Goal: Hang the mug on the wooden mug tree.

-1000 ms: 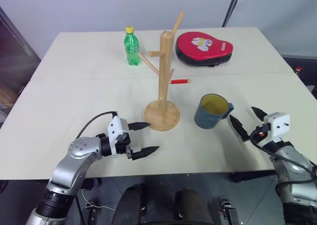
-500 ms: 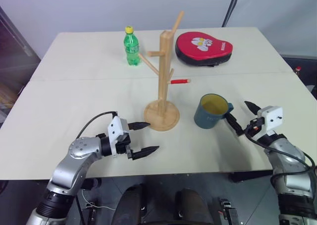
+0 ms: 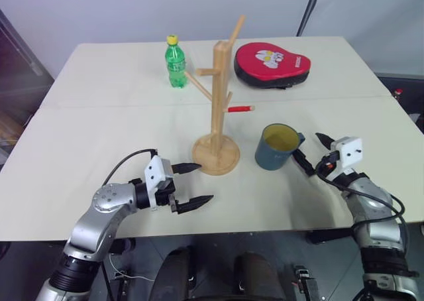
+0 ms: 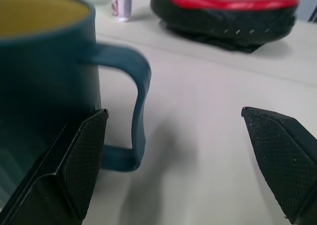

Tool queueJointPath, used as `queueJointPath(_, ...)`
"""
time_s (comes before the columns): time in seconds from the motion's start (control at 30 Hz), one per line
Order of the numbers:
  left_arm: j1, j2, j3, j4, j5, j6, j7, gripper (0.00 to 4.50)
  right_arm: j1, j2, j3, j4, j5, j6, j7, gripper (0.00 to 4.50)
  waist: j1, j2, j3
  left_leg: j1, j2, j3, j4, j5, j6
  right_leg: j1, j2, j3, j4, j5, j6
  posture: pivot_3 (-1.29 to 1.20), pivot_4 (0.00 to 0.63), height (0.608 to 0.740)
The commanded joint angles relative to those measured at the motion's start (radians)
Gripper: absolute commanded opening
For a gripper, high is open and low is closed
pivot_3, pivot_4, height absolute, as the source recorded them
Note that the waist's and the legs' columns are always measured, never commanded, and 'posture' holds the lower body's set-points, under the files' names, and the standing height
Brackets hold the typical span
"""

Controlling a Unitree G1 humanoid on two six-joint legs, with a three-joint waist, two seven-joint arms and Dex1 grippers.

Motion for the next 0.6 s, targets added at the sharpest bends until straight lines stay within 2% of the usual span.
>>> queueJointPath(0.03, -0.007, 0.001, -0.004, -0.036, -0.002, -0.011, 0.002, 4.50, -0.033, -0.003, -0.002, 0.008, -0.002, -0.033, 0.009, 4.48, 0.000, 0.000, 0.000, 0.000, 0.000, 0.000, 0.000, 0.000, 0.000, 0.000, 0.000, 0.000, 0.000, 0.000, 0.000, 0.00, 0.150, 0.740)
queueJointPath(0.4, -0.002, 0.001, -0.002, -0.040, -0.003, -0.010, 0.008, 4.50, -0.096, -0.012, 0.001, 0.140, 0.010, -0.086, 0.094, 4.48, 0.000, 0.000, 0.000, 0.000, 0.000, 0.000, 0.000, 0.000, 0.000, 0.000, 0.002, 0.000, 0.000, 0.000, 0.000, 0.00, 0.150, 0.740)
queueJointPath(0.5, -0.002, 0.003, 0.000, -0.040, -0.003, -0.010, 0.009, 4.50, -0.106, -0.005, 0.000, 0.156, 0.033, -0.082, 0.134, 3.69, 0.000, 0.000, 0.000, 0.000, 0.000, 0.000, 0.000, 0.000, 0.000, 0.000, 0.002, 0.000, 0.000, 0.000, 0.000, 0.00, 0.150, 0.740)
queueJointPath(0.6, -0.002, 0.005, 0.002, -0.039, -0.002, -0.011, 0.009, 4.50, -0.106, 0.002, -0.004, 0.155, 0.053, -0.074, 0.161, 2.17, 0.000, 0.000, 0.000, 0.000, 0.000, 0.000, 0.000, 0.000, 0.000, 0.000, 0.002, 0.000, 0.000, 0.000, 0.000, 0.00, 0.150, 0.740)
